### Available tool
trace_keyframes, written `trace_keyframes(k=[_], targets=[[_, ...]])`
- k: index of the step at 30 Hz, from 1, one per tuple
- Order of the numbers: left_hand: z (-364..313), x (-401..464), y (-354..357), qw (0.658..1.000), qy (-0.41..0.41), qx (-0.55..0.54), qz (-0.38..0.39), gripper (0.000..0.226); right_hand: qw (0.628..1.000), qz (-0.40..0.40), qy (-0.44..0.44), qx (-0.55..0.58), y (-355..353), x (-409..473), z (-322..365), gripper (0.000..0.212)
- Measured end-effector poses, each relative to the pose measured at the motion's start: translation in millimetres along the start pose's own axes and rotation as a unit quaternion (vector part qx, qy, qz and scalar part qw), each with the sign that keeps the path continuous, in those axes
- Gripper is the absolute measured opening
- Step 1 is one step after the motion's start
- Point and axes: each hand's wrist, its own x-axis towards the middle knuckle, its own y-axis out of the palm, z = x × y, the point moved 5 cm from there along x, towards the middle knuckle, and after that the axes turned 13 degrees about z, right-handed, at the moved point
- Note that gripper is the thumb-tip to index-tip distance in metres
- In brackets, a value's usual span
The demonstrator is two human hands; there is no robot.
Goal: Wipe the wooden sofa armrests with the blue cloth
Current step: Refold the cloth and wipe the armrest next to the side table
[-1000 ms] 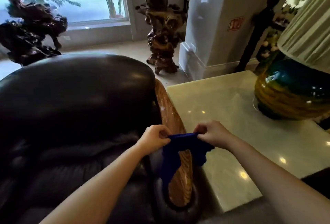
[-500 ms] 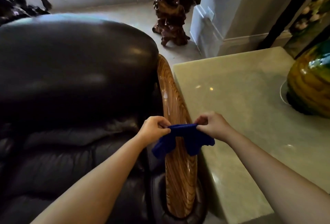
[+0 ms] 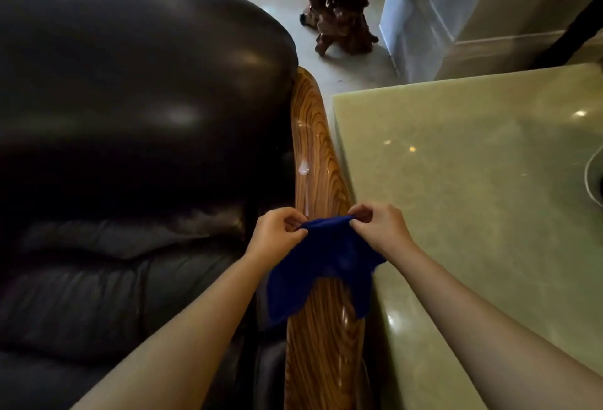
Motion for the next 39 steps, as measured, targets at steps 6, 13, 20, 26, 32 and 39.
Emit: trace_keyframes(k=[6, 13, 20, 26, 32, 39], targets=[[13.7, 12.8, 9.4, 0.997, 0.015, 0.046, -0.067, 0.018, 1.0, 0.003, -0.012, 0.0, 13.5, 16.4, -14.3, 0.025], [27.9, -3.5, 50.2, 0.967, 0.027, 0.172, -0.189, 0.057, 0.972, -0.148, -0.126, -0.136, 46.7, -15.2, -3.0, 0.06], [43.5, 41.1, 60.2, 0.962, -0.063, 0.207, -0.166, 0.06, 0.976, -0.137, -0.043, -0.165, 75.6, 15.4, -2.5, 0.063], [34.1, 74.4, 40.6, 0.963, -0.062, 0.201, -0.166, 0.059, 0.976, -0.129, -0.054, -0.164, 63.0, 46.6, 8.9, 0.064], [15.6, 126.5, 9.6, 0.969, -0.031, 0.16, -0.187, 0.062, 0.978, -0.134, -0.073, -0.143, 37.0, 99.7, 27.1, 0.066], [2.2, 171.4, -14.3, 0.978, 0.011, 0.116, -0.172, 0.063, 0.978, -0.133, -0.088, -0.137, 17.9, 150.6, 41.3, 0.066]])
